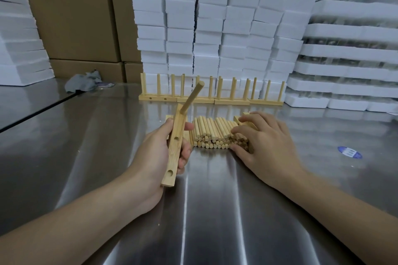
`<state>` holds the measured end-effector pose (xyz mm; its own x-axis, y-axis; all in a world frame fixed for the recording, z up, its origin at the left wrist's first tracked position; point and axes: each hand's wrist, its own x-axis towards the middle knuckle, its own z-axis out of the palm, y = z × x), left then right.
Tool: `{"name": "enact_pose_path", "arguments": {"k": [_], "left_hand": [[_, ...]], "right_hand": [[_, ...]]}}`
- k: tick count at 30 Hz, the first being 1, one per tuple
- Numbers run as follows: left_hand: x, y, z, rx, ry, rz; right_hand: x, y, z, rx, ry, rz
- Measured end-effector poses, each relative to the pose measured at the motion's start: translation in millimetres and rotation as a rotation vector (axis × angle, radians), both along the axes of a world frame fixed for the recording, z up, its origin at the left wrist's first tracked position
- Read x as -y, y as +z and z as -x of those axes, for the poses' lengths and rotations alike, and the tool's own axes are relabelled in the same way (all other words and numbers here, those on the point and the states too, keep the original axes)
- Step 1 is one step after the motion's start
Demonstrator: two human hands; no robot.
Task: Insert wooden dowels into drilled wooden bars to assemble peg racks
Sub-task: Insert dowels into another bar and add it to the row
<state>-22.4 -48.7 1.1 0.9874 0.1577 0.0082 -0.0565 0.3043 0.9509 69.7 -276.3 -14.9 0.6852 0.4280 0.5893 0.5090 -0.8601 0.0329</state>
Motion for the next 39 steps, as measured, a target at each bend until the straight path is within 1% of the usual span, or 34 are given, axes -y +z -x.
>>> {"name": "enact_pose_path", "arguments": {"k": [7, 10, 12, 13, 14, 15, 17, 18, 20, 22, 25, 31, 39], "left_hand": [[-1.1, -1.4, -1.4, -0.006, -0.014, -0.009], [-1.8, -1.1, -0.4, -0.01, -0.009, -0.013], [-2.5, 0.0, 0.9, -0.017, -0.011, 0.003], [-2.8, 0.7, 1.7, -0.021, -0.012, 0.021], [-3.2, 1.5, 2.6, -0.024, -0.012, 0.042], [-3.5, 2.2, 3.3, -0.026, -0.01, 0.058], [-3.7, 3.1, 4.7, -0.029, -0.006, 0.076], [-3.6, 3.3, 5.3, -0.029, -0.009, 0.08], [-3.2, 3.0, 6.0, -0.024, -0.023, 0.081], [-3.0, 3.3, 7.0, -0.017, -0.046, 0.083], [-3.3, 4.5, 8.2, 0.014, -0.096, 0.11], [-4.4, 6.4, 9.2, 0.119, -0.162, 0.163], [-4.1, 7.7, 10.7, 0.125, -0.142, 0.167]], "right_hand": [[-0.6, 1.5, 1.4, 0.028, 0.013, -0.05], [-0.8, 6.8, 7.0, 0.118, 0.025, -0.084], [-1.0, 14.6, 13.5, 0.156, 0.046, -0.166], [-1.2, 19.2, 18.4, 0.141, 0.075, -0.267], [-1.7, 23.2, 24.1, 0.092, 0.125, -0.42], [-2.0, 26.2, 29.9, 0.011, 0.197, -0.611], [-4.8, 29.9, 43.3, -0.223, 0.358, -0.966], [-6.1, 30.4, 49.8, -0.33, 0.42, -1.08], [-8.0, 30.1, 60.0, -0.462, 0.503, -1.192], [-10.0, 31.4, 66.2, -0.503, 0.562, -1.19], [-11.1, 29.8, 69.3, -0.485, 0.609, -1.115], [-11.0, 23.5, 68.5, -0.471, 0.582, -1.016], [-9.1, 20.2, 65.6, -0.433, 0.583, -0.926]]}}
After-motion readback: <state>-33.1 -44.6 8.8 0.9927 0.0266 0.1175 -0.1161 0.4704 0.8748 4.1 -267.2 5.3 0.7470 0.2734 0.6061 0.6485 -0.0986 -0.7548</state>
